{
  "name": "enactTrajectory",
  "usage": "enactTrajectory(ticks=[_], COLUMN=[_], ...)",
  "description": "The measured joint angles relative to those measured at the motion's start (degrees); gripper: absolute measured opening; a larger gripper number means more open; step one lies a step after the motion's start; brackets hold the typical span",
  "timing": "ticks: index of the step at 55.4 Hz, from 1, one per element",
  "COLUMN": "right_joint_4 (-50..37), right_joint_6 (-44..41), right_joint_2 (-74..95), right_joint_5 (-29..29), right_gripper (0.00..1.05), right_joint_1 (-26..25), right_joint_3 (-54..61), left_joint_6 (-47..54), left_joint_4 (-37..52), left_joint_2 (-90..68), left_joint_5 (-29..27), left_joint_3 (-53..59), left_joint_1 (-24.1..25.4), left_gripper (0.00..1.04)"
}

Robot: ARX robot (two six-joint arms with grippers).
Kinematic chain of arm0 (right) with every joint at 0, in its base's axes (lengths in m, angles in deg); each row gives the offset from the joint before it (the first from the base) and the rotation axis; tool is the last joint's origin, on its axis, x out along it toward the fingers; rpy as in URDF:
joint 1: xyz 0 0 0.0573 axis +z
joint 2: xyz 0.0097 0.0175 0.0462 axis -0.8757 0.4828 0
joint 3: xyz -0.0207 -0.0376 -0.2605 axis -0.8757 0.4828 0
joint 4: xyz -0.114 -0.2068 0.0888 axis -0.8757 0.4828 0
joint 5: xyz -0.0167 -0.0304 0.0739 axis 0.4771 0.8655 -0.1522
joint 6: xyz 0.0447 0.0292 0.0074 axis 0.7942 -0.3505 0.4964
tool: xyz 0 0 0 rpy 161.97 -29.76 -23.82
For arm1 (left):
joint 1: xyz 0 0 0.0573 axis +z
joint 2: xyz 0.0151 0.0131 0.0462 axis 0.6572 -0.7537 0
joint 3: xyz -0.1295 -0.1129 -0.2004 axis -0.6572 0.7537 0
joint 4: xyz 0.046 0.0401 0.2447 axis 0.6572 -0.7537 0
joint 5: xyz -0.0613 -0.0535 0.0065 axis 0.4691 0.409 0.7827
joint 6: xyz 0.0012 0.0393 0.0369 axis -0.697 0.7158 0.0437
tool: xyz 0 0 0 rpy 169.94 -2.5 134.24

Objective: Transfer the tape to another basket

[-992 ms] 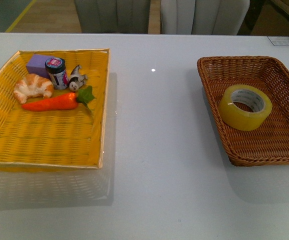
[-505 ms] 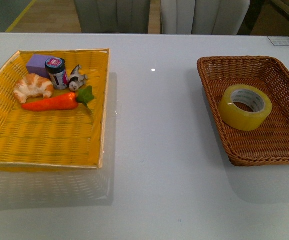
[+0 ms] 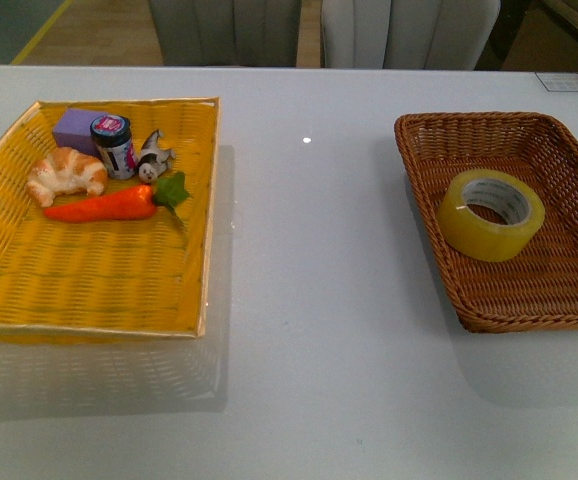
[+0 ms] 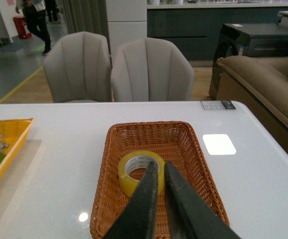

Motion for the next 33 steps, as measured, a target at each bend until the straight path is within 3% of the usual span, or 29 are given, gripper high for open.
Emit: enactTrajectory(ticks=[28, 30, 33], right_joint_4=[0.0, 0.0, 0.0], right_joint_6=[0.0, 0.0, 0.0], right_joint_2=[0.0, 0.0, 0.0], right_joint_5=[0.0, 0.0, 0.0], right_gripper=[0.97, 0.96, 0.95], right_joint_1=[0.0, 0.0, 0.0], right_joint_3=[0.0, 0.0, 0.0], left_joint_6=[0.0, 0.1, 0.1], left_joint_4=[0.0, 0.0, 0.0], left_joint_2=[0.0, 0.0, 0.0], left_joint_5=[0.0, 0.0, 0.0], left_joint_3=[0.0, 0.0, 0.0], left_joint_1=[0.0, 0.0, 0.0], left_gripper=[0.92, 0.98, 0.95])
